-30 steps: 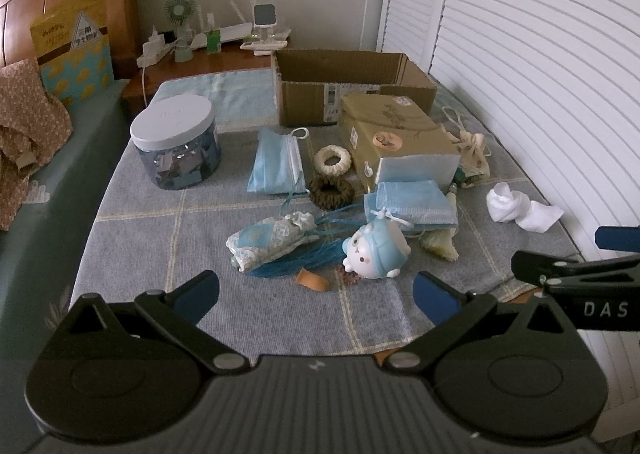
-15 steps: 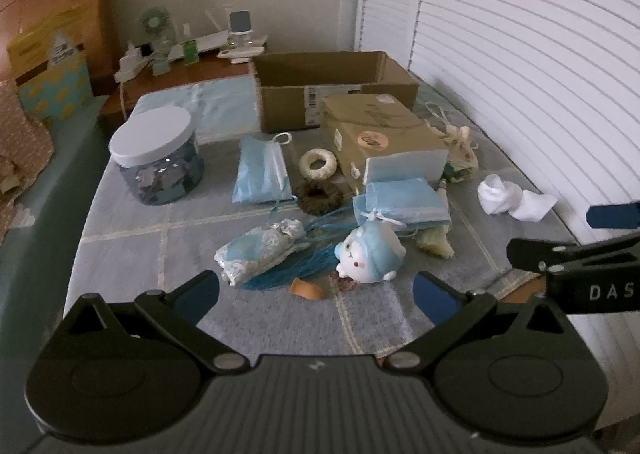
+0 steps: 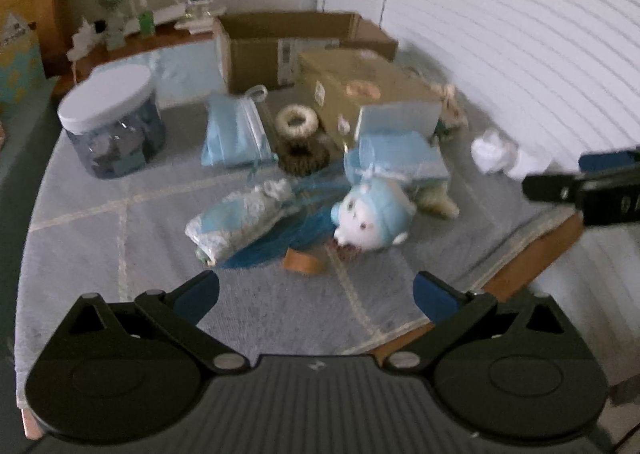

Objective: Organize soft objects

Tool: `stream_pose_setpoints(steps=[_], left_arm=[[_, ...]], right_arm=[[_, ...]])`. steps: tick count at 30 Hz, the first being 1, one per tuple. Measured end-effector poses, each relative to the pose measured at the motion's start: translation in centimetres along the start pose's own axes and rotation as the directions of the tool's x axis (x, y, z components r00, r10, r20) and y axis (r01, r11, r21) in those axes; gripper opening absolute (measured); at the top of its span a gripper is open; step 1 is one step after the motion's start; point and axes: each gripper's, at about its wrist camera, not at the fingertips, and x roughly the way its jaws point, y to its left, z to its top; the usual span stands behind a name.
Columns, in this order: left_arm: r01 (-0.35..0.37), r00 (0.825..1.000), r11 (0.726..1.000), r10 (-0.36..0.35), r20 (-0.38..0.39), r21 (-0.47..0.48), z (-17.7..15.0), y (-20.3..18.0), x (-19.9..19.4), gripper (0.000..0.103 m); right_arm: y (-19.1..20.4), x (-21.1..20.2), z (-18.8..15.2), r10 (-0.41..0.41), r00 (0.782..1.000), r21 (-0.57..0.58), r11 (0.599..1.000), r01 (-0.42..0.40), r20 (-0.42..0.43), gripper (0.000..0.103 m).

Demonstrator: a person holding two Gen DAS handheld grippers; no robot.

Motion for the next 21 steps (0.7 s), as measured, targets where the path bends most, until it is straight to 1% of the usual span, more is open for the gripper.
stream_pose_setpoints(steps=[6, 7, 10, 15, 19, 21], left_arm=[[0.019, 0.999, 0.999, -0.017, -0.041, 0.035, -0.6, 0.2, 1.9, 0.102], [0.013, 1.000, 0.998, -0.011, -0.028, 0.062, -0.7, 0.0, 1.9, 0.102], [-0.004, 1.000, 0.994, 0.007, -0.021, 0.113, -0.8, -0.4, 2.3, 0.103], [-0.004, 1.000, 0.992, 0.004, 0.000, 0.122, -0.9, -0.2, 2.5, 0.103], [-0.005, 0.999, 0.992, 0.000, 0.041, 0.127, -1.4, 0.0, 2.4, 0.103], [-0.007, 0.999, 0.992, 0.002, 0.045, 0.126, -1.4, 0.0, 2.4, 0.103]], right_arm=[[-0.8, 1.6, 0.0, 0.000, 1.000, 0.006, 1.000, 0.000, -0.010, 0.103], [-1.0, 1.8, 0.0, 0.000, 1.000, 0.007, 1.000, 0.000, -0.011, 0.103], [-1.4, 2.5, -0.1, 0.003, 1.000, 0.017, 1.000, -0.003, -0.018, 0.103], [-1.9, 3.5, -0.4, 0.014, 0.999, 0.034, 0.999, -0.013, -0.033, 0.103], [-1.8, 3.9, -0.6, 0.024, 0.999, 0.034, 0.999, -0.023, -0.035, 0.103], [-1.9, 4.0, -0.6, 0.034, 0.999, 0.034, 0.999, -0.033, -0.034, 0.103]])
